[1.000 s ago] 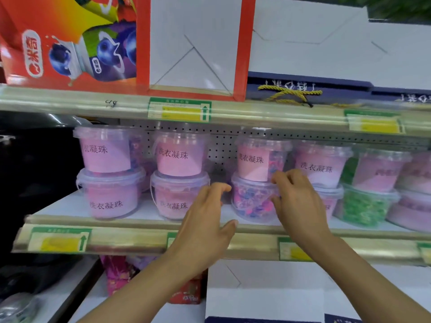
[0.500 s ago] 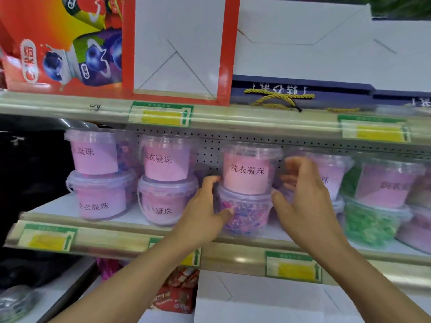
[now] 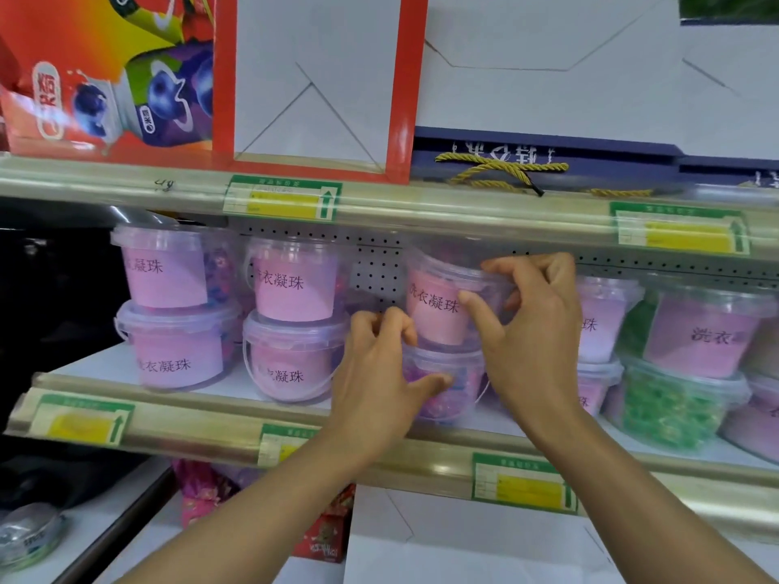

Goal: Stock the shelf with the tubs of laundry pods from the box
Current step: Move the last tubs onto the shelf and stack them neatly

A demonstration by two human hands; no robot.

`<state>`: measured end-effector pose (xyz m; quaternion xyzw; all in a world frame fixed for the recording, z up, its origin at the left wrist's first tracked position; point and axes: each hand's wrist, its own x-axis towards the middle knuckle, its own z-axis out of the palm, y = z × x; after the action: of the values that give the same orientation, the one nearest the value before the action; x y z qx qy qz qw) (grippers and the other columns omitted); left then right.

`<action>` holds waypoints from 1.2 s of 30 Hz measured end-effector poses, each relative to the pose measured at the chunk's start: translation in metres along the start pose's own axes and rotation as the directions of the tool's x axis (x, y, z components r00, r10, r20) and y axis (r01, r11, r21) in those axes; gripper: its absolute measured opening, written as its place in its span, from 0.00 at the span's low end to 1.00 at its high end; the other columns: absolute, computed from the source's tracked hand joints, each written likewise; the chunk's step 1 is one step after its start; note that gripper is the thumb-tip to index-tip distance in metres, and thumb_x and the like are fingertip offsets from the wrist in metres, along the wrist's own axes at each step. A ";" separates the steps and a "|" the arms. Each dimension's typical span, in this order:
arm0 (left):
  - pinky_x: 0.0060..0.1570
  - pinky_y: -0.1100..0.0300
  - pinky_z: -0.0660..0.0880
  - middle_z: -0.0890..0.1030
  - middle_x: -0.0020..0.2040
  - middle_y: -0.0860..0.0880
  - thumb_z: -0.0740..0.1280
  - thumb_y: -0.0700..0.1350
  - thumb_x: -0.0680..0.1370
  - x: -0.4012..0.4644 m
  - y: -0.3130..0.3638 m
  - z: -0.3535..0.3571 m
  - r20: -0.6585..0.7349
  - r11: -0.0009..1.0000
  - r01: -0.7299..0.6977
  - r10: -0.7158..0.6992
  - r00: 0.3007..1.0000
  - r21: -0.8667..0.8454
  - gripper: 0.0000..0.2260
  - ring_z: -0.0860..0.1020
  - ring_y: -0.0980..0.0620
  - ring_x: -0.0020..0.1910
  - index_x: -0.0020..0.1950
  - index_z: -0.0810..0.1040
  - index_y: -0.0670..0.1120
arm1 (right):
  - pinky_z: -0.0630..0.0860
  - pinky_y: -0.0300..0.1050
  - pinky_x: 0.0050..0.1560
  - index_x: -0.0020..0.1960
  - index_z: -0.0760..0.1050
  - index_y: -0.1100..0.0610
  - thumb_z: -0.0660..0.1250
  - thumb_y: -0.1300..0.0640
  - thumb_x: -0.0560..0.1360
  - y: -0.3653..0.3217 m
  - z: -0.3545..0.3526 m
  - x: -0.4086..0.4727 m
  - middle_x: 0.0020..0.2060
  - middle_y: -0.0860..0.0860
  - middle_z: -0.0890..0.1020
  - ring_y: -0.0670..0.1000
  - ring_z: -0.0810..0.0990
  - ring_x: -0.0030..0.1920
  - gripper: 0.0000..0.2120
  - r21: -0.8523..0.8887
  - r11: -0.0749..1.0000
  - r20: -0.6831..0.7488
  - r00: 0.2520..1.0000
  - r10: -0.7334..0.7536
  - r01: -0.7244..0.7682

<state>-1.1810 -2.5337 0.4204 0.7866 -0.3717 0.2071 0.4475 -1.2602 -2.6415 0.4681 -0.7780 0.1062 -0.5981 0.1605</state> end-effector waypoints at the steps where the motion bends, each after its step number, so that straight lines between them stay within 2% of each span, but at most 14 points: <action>1: 0.41 0.59 0.66 0.64 0.51 0.54 0.76 0.56 0.64 -0.002 0.005 0.002 -0.051 0.999 0.007 -0.005 0.999 0.047 0.24 0.68 0.54 0.49 0.47 0.63 0.54 | 0.73 0.45 0.42 0.57 0.76 0.56 0.73 0.56 0.70 -0.002 0.001 -0.003 0.48 0.50 0.67 0.48 0.71 0.41 0.17 0.003 1.000 0.006 1.000 -0.025 0.025; 4: 0.51 0.59 0.69 0.66 0.54 0.54 0.79 0.52 0.61 -0.001 0.001 0.001 -0.097 1.000 0.020 -0.022 0.995 -0.016 0.30 0.68 0.52 0.56 0.55 0.65 0.52 | 0.69 0.40 0.47 0.64 0.72 0.57 0.69 0.60 0.72 -0.001 0.002 -0.004 0.51 0.49 0.65 0.49 0.71 0.48 0.21 -0.007 1.000 0.054 0.998 -0.028 0.028; 7: 0.58 0.59 0.70 0.66 0.59 0.56 0.78 0.49 0.64 -0.003 -0.013 -0.005 0.010 0.998 0.014 -0.013 1.000 -0.065 0.32 0.69 0.54 0.59 0.62 0.65 0.53 | 0.65 0.38 0.58 0.66 0.69 0.57 0.67 0.60 0.74 0.006 0.000 0.000 0.57 0.53 0.66 0.53 0.69 0.58 0.21 -0.021 1.000 0.103 0.995 0.016 -0.014; 9: 0.56 0.64 0.67 0.67 0.61 0.57 0.75 0.50 0.68 -0.005 -0.018 -0.007 0.085 0.996 0.012 -0.004 0.996 -0.093 0.28 0.68 0.57 0.61 0.63 0.65 0.54 | 0.62 0.36 0.57 0.67 0.68 0.56 0.65 0.59 0.75 0.009 -0.001 0.003 0.61 0.56 0.66 0.55 0.68 0.61 0.20 -0.046 0.999 0.152 0.988 0.025 -0.018; 12: 0.41 0.64 0.66 0.74 0.53 0.56 0.73 0.53 0.70 -0.004 -0.016 -0.006 0.119 0.977 0.066 -0.042 0.992 -0.201 0.20 0.72 0.57 0.48 0.54 0.64 0.57 | 0.59 0.34 0.47 0.62 0.70 0.54 0.64 0.58 0.76 0.007 0.000 0.005 0.59 0.57 0.70 0.48 0.67 0.53 0.15 -0.026 1.000 0.155 0.988 0.020 -0.016; 15: 0.36 0.61 0.65 0.72 0.47 0.53 0.74 0.54 0.69 -0.004 -0.006 0.000 0.041 0.981 0.071 -0.065 0.997 -0.180 0.22 0.71 0.54 0.44 0.49 0.62 0.54 | 0.63 0.38 0.49 0.57 0.72 0.50 0.68 0.54 0.74 0.003 0.002 0.004 0.56 0.53 0.70 0.49 0.68 0.55 0.13 0.017 0.998 0.120 0.991 0.064 -0.066; 17: 0.41 0.58 0.69 0.68 0.53 0.52 0.75 0.55 0.66 -0.006 0.002 0.006 -0.010 0.984 0.117 -0.120 0.993 -0.135 0.25 0.70 0.51 0.50 0.50 0.60 0.54 | 0.65 0.40 0.52 0.55 0.73 0.49 0.70 0.53 0.72 -0.002 0.006 0.002 0.55 0.52 0.68 0.52 0.69 0.58 0.13 0.042 0.995 0.091 0.992 0.091 -0.095; 19: 0.52 0.53 0.72 0.65 0.57 0.51 0.77 0.53 0.63 -0.008 0.003 0.009 -0.047 0.981 0.148 -0.155 0.987 -0.124 0.31 0.68 0.49 0.58 0.55 0.59 0.53 | 0.65 0.41 0.55 0.55 0.74 0.49 0.70 0.52 0.72 -0.004 0.008 0.001 0.54 0.51 0.67 0.53 0.67 0.60 0.13 0.069 0.991 0.088 0.990 0.106 -0.112; 22: 0.63 0.55 0.66 0.62 0.66 0.50 0.79 0.51 0.62 -0.010 -0.003 0.006 -0.004 0.968 0.174 -0.177 0.984 -0.181 0.44 0.62 0.50 0.67 0.69 0.55 0.50 | 0.65 0.41 0.57 0.56 0.72 0.48 0.69 0.52 0.73 -0.003 0.008 0.002 0.56 0.52 0.68 0.44 0.65 0.57 0.13 0.121 0.985 0.122 0.986 0.112 -0.126; 24: 0.59 0.62 0.65 0.63 0.70 0.51 0.79 0.49 0.63 -0.009 -0.005 0.006 0.125 0.948 0.233 -0.210 0.970 -0.216 0.50 0.64 0.53 0.65 0.74 0.48 0.50 | 0.64 0.38 0.51 0.57 0.69 0.48 0.68 0.52 0.74 -0.002 0.007 0.003 0.56 0.52 0.70 0.38 0.66 0.51 0.14 0.159 0.973 0.187 0.973 0.134 -0.165; 26: 0.52 0.66 0.63 0.66 0.70 0.52 0.78 0.47 0.66 -0.007 -0.005 0.008 0.218 0.931 0.283 -0.234 0.947 -0.232 0.50 0.68 0.55 0.60 0.74 0.45 0.50 | 0.66 0.41 0.51 0.56 0.66 0.47 0.67 0.51 0.74 0.000 0.006 0.003 0.56 0.52 0.72 0.45 0.70 0.54 0.14 0.186 0.960 0.231 0.959 0.162 -0.207; 28: 0.52 0.64 0.65 0.68 0.70 0.51 0.78 0.46 0.65 -0.005 -0.005 0.012 0.199 0.919 0.306 -0.260 0.945 -0.250 0.50 0.70 0.51 0.63 0.74 0.45 0.50 | 0.68 0.41 0.49 0.54 0.66 0.47 0.68 0.51 0.73 -0.001 0.005 0.004 0.54 0.52 0.73 0.47 0.71 0.52 0.14 0.194 0.959 0.216 0.963 0.162 -0.205; 32: 0.58 0.55 0.71 0.69 0.68 0.49 0.80 0.49 0.60 -0.009 -0.002 0.019 0.056 0.933 0.293 -0.288 0.956 -0.208 0.51 0.71 0.46 0.65 0.72 0.49 0.50 | 0.66 0.38 0.46 0.53 0.66 0.46 0.70 0.50 0.72 -0.006 0.004 -0.001 0.52 0.51 0.68 0.36 0.67 0.45 0.15 0.170 0.970 0.176 0.973 0.146 -0.176; 36: 0.62 0.55 0.69 0.65 0.71 0.48 0.81 0.53 0.58 -0.013 -0.005 0.023 0.009 0.944 0.261 -0.265 0.964 -0.201 0.53 0.67 0.48 0.68 0.72 0.50 0.48 | 0.65 0.37 0.50 0.56 0.66 0.47 0.70 0.49 0.72 -0.005 0.007 0.001 0.53 0.50 0.69 0.39 0.67 0.49 0.17 0.157 0.969 0.190 0.969 0.160 -0.191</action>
<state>-1.1861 -2.5463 0.3972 0.7780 -0.2784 0.1139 0.5515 -1.2539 -2.6367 0.4689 -0.7983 0.1074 -0.5174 0.2890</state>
